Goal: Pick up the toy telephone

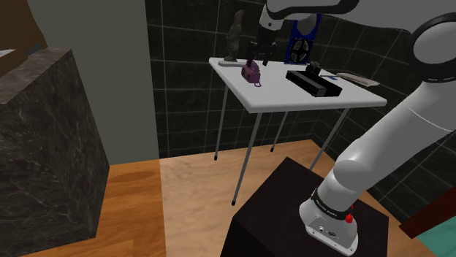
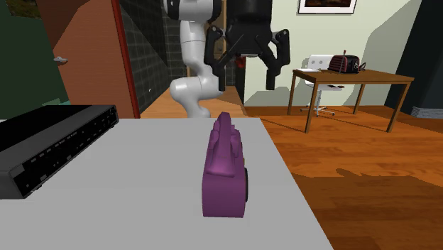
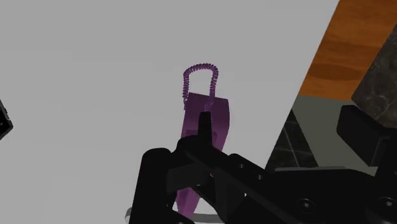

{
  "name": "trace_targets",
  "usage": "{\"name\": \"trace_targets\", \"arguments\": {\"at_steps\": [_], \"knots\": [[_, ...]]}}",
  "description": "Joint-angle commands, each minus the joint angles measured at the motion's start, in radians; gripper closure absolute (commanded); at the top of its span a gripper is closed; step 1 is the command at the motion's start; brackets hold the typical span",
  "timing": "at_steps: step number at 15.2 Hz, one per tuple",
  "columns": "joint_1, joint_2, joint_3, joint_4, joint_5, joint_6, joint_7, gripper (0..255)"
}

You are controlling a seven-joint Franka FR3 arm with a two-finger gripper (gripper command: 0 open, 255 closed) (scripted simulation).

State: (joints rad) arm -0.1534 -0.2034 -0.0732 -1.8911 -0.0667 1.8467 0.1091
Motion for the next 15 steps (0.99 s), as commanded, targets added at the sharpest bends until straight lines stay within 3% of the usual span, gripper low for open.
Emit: {"name": "trace_targets", "arguments": {"at_steps": [1,6,15], "knots": [[-0.014,0.062,-0.010,0.060,-0.019,0.001,0.015,0],[-0.046,0.224,-0.038,0.237,-0.054,-0.017,0.048,0],[-0.046,0.217,-0.039,0.126,-0.059,0.086,0.060,0]]}}
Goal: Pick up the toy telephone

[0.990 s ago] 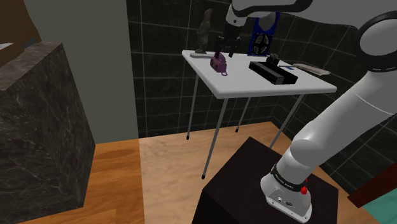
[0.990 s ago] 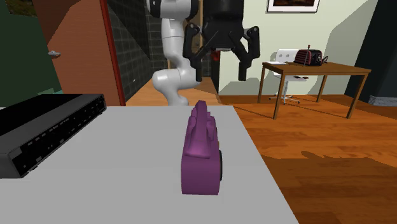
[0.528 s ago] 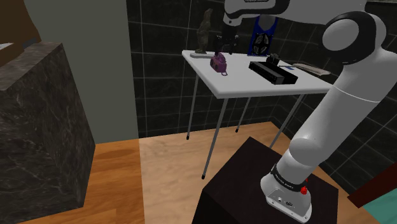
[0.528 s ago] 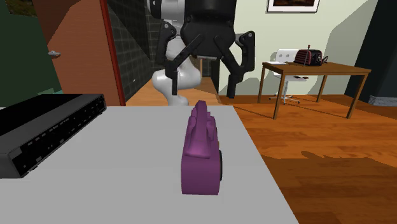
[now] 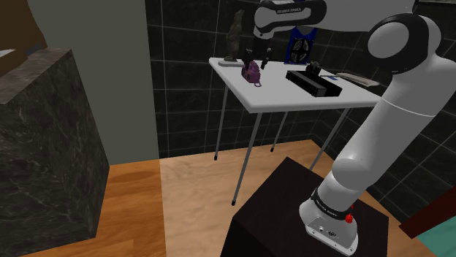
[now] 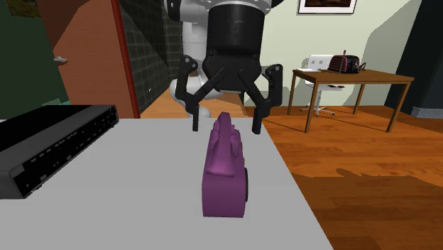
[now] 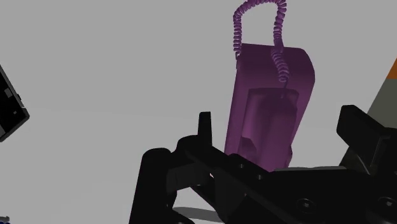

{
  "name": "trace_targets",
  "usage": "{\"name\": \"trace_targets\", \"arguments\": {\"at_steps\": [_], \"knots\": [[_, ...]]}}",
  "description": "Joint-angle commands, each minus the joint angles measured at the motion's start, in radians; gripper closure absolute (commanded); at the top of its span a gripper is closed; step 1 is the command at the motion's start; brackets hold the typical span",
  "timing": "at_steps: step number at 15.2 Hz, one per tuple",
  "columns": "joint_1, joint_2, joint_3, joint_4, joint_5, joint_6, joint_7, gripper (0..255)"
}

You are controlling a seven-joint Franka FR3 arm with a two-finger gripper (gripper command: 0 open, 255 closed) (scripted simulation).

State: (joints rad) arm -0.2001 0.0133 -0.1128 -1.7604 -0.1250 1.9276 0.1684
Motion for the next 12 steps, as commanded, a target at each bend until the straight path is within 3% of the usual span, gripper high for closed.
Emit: {"name": "trace_targets", "arguments": {"at_steps": [1,2,12], "knots": [[0.000,0.001,0.000,-0.004,0.000,0.005,0.001,0],[0.000,0.000,0.000,-0.005,0.000,0.005,0.001,255],[0.000,0.001,0.000,0.009,0.000,-0.008,-0.001,255]]}}
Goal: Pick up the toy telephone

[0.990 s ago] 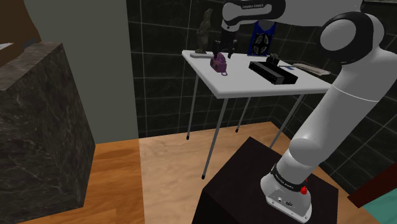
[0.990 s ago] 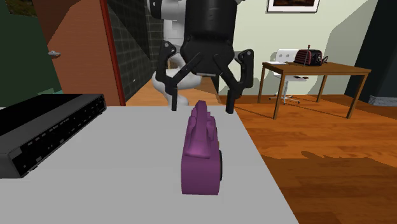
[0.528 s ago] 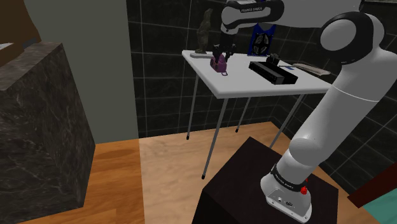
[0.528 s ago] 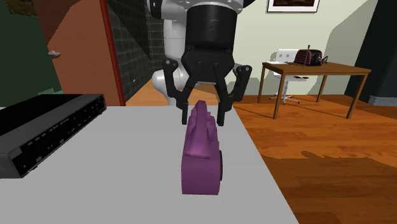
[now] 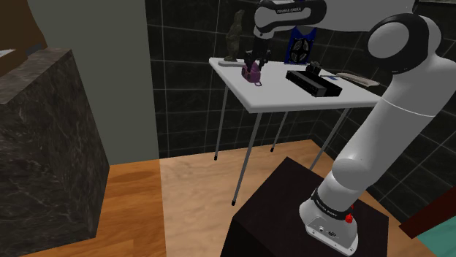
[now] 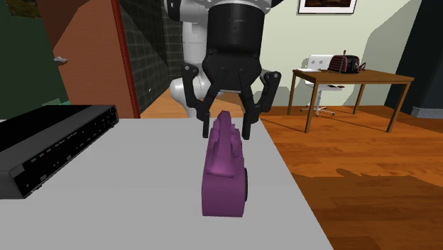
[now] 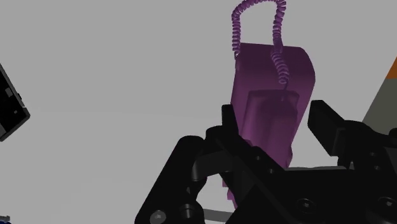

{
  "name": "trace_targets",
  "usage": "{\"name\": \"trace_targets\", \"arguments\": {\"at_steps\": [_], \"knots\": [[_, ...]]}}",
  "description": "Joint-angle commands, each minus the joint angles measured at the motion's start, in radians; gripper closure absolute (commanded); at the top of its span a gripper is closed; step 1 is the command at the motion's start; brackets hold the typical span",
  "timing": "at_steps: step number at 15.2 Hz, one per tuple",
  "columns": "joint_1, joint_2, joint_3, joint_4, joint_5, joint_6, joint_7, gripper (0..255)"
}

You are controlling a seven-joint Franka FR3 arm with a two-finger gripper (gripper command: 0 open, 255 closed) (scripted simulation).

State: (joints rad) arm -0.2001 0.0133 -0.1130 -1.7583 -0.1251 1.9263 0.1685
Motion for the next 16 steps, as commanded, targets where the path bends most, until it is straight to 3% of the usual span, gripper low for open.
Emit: {"name": "trace_targets", "arguments": {"at_steps": [1,16], "knots": [[0.000,0.001,0.000,0.021,0.001,-0.020,-0.002,255],[0.001,0.030,0.001,0.234,0.010,-0.204,-0.024,255]]}}
